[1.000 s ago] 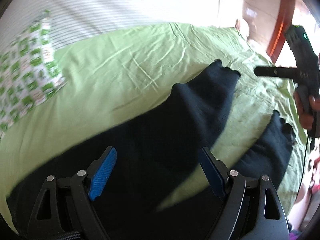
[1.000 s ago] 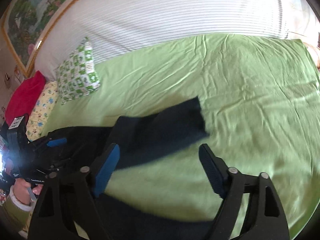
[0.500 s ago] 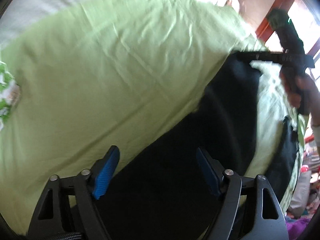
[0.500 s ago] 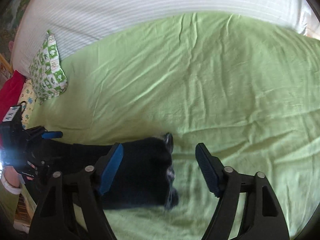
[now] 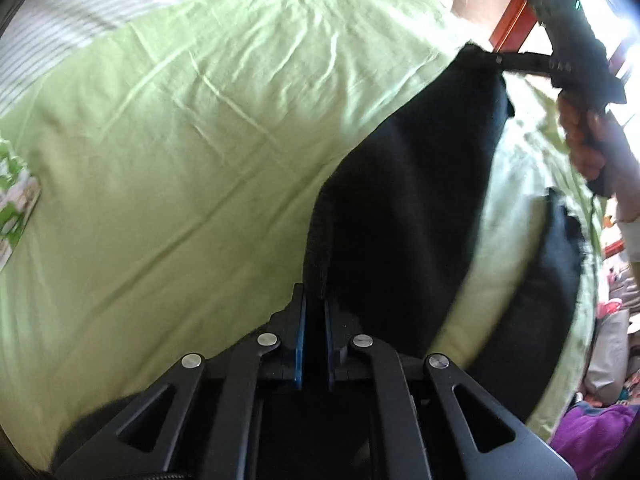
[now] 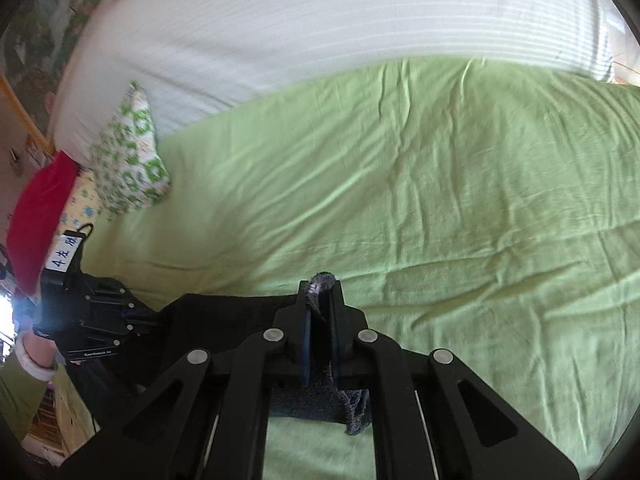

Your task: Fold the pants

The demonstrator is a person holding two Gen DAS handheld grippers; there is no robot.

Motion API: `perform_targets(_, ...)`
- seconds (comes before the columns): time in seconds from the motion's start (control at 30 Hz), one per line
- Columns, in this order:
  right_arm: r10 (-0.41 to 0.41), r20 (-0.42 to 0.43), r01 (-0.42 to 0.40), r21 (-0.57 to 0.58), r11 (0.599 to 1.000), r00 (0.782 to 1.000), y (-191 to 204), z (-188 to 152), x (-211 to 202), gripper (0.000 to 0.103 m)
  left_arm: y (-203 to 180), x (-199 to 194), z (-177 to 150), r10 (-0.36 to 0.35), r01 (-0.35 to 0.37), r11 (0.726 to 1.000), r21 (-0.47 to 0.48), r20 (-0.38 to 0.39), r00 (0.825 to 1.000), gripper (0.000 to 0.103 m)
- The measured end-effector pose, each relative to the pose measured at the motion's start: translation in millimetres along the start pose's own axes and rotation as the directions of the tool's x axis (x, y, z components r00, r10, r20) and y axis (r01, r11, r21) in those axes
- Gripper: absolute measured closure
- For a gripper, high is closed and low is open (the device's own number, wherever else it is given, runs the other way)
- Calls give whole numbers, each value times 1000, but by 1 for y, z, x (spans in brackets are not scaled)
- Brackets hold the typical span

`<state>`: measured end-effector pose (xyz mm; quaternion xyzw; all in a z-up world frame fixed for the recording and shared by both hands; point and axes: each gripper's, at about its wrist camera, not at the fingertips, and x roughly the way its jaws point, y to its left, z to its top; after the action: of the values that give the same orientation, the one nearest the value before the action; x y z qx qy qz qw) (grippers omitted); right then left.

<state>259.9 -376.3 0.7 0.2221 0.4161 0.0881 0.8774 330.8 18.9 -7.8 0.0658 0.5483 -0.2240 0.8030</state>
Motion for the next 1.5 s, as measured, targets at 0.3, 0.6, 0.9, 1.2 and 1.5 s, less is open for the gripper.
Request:
perform_targets(0.3,65,76,-63,-29,998,995,12,-41,-53,95,-26,-59,-43,-60,72,993,-98,122,991,99)
perform_targets(0.6,126,89,-122,-47,991,988,6,-107,-92,95,-63,-75,-92,-105,132,980,-149,177,979,99)
perform_targets(0.9,153,113,-149,-46,988,982,6,-149,-112,95,-90,-80,-129,-119,151,976,-155,195,973,99)
perform_targets(1.2,144,149,-135,-68,988,978,16,-179,-135,95,-110,-96,-150,-118,155,978,-137,244,962,99)
perform_targets(1.5,30,68,-29,-6,1000,997,0,-217,-108,95,-128,-50,-171,-95,117,986,-115,179,979,98)
